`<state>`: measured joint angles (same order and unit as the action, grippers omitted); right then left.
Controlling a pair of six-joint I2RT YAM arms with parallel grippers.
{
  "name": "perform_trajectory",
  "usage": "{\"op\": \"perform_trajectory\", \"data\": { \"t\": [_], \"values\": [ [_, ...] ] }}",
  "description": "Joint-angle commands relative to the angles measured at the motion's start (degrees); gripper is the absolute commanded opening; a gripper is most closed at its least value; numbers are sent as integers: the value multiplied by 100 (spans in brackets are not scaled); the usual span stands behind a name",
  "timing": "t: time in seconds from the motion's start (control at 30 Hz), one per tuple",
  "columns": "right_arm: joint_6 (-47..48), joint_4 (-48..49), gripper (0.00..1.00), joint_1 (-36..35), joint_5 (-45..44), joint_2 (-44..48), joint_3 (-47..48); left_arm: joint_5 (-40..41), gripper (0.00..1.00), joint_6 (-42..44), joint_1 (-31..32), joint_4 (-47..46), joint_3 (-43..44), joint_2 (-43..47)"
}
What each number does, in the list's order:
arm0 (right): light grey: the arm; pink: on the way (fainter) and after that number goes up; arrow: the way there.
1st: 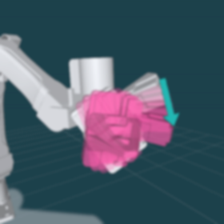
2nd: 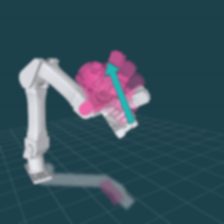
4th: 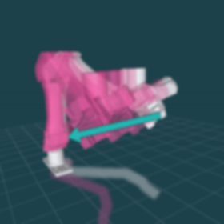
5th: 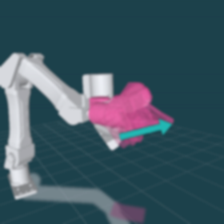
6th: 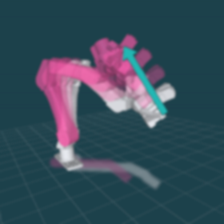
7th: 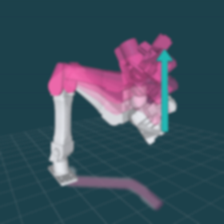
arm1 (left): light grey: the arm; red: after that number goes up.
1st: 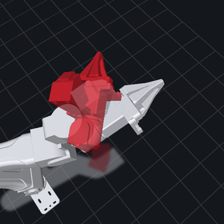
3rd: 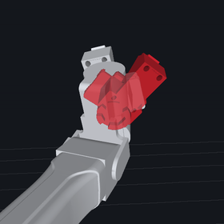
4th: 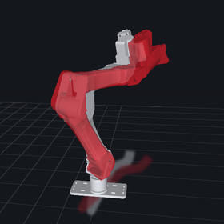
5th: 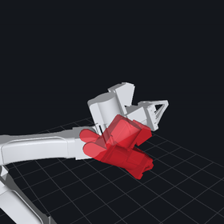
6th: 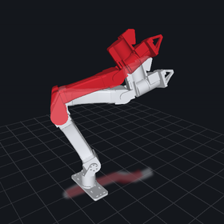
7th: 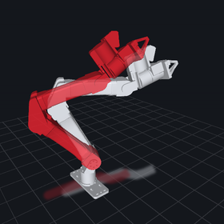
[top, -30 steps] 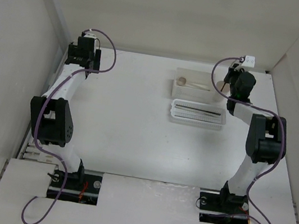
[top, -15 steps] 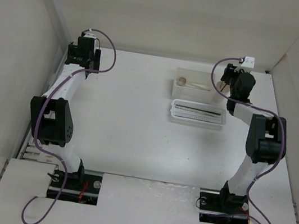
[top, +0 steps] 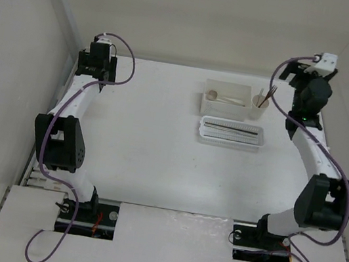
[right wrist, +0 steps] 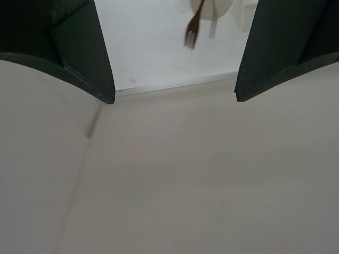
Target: Sort the eating utensils into containers
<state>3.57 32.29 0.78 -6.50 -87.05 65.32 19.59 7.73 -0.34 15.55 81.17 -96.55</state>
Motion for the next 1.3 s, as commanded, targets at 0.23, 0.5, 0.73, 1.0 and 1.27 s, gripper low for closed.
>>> {"op": "perform_trajectory", "data": {
  "t": [0.23,0.5,0.73,1.0,1.27],
  "values": [
    [-1883,-2904,100,2785,-1171,1329,-211,-368,79,-464,-588,-70,154,795],
    [-1368,-3159,100,3174,-1064,1752,-687,-474,79,-650,-977,-70,-189,1095],
    [-1789,-3317,100,3174,-1300,1814,-687,-624,79,-755,-977,-70,-294,1200],
    [-2861,-3317,100,3174,-1530,1972,-634,-746,79,-808,-977,-17,-233,1200],
    [-3064,-3317,100,3174,-1292,1972,-582,-747,79,-808,-977,-17,-286,1200]
  ]
}}
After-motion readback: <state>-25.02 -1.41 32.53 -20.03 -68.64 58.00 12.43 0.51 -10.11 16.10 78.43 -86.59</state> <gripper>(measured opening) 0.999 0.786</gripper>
